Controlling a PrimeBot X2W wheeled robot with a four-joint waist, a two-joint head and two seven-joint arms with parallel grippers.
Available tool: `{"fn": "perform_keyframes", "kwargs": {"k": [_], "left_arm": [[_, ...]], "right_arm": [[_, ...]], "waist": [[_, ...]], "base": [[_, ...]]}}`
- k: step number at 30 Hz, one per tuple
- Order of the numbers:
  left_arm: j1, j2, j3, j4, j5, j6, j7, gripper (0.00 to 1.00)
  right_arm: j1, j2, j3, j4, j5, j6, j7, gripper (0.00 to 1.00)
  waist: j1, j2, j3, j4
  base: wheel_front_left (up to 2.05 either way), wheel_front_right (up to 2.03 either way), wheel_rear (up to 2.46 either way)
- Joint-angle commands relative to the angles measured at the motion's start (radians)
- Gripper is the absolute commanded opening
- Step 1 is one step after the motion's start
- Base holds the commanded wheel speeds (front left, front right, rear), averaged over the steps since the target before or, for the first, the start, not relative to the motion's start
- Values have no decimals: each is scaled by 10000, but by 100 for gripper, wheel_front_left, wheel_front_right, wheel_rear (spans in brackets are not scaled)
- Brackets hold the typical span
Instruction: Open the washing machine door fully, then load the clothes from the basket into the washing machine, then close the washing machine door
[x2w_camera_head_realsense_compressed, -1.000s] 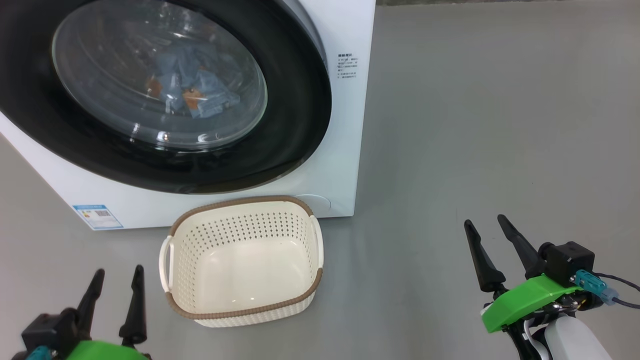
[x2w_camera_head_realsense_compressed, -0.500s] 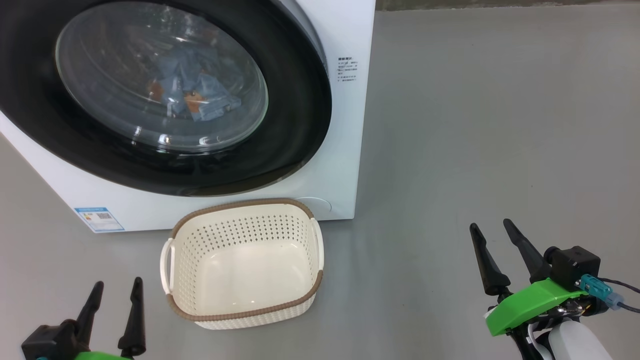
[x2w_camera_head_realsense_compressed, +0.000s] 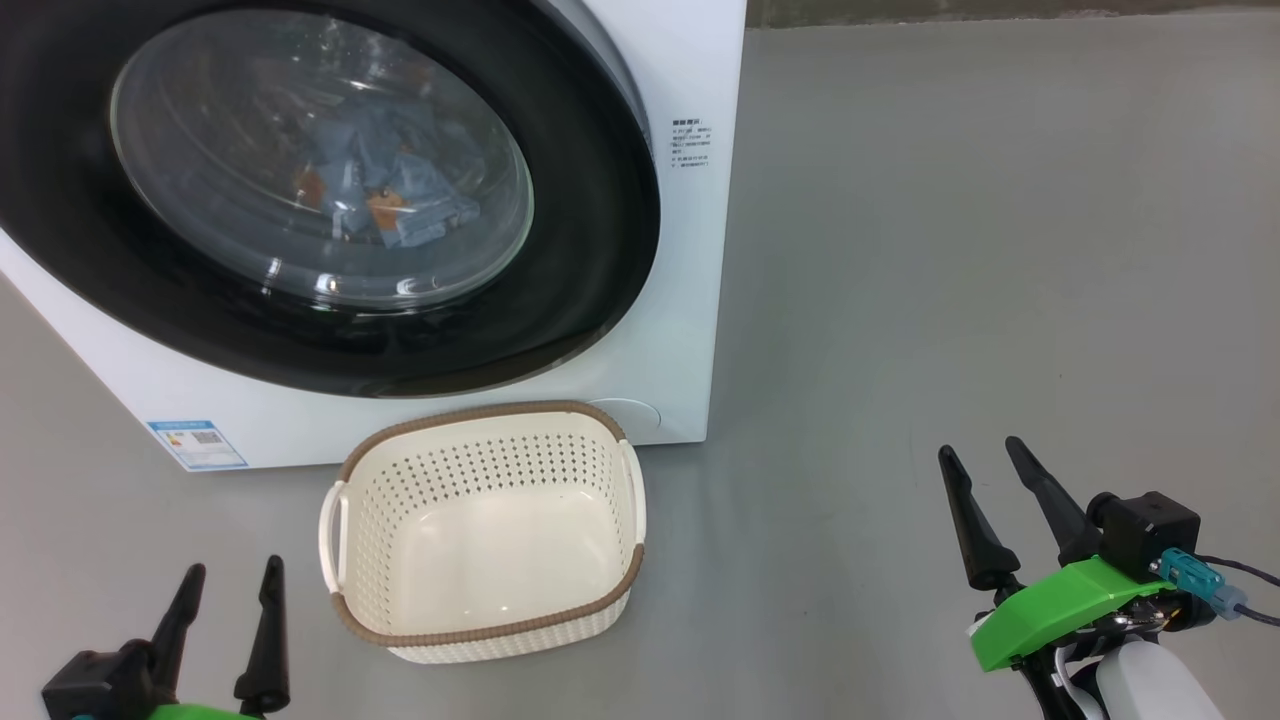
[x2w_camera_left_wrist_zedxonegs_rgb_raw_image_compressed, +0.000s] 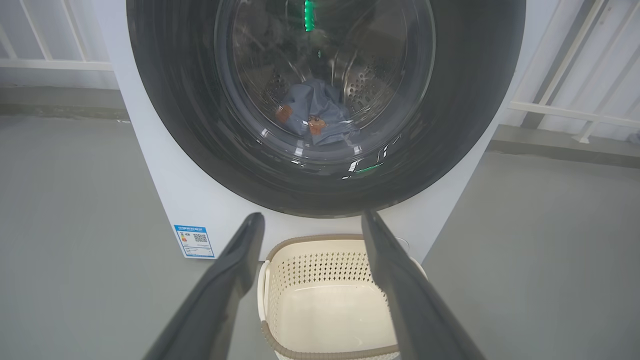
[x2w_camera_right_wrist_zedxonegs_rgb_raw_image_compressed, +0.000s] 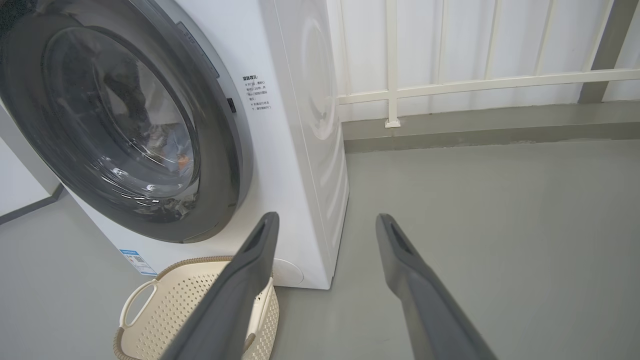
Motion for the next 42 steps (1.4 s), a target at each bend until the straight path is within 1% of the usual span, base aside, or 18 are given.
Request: {"fn": "perform_keyframes", "kwargs": {"k": [1, 5, 6, 8, 11, 14, 15, 19, 42], "left_arm": [[-203, 228, 423, -217, 73, -16, -65, 100], [-185, 191, 525, -273, 143, -16, -65, 100], [-1, -26, 136, -37, 23, 0, 1, 0], [61, -260, 40, 283, -10, 4, 22, 0], [41, -290, 80, 269, -304, 3, 111, 0], [27, -321, 118, 255, -602, 3, 202, 0], [24, -331, 130, 251, -700, 3, 231, 0], [-11, -372, 178, 253, -1089, 2, 346, 0], [-193, -595, 459, 219, -3241, -1, 992, 0]], "right_arm": [[53, -22, 220, -261, 59, 4, -48, 100], [40, -31, 226, -263, 60, 4, -48, 100], [1, 0, 3, 1, 4, 0, 1, 0], [116, 79, 45, 341, 17, 0, 12, 0], [133, 102, -7, 302, 322, 0, 107, 0], [169, 126, -55, 249, 631, 0, 199, 0], [182, 134, -70, 231, 734, 0, 229, 0], [215, 165, -127, 179, 1141, 0, 344, 0], [386, 339, -454, -134, 3394, 1, 989, 0]], "waist": [[0, 0, 7, -1], [0, 0, 5, -3], [0, 0, 6, -2], [0, 0, 6, -1], [3, 0, -7, 13], [21, 0, -39, 28], [22, 0, -47, 33], [2, 0, -45, 53], [0, 0, -129, 161]], "base": [[0, 0, 0], [0, 0, 0], [0, 0, 0], [0, 0, 0], [0, 0, 0], [0, 0, 0], [0, 0, 0], [0, 0, 0], [0, 0, 0]]}}
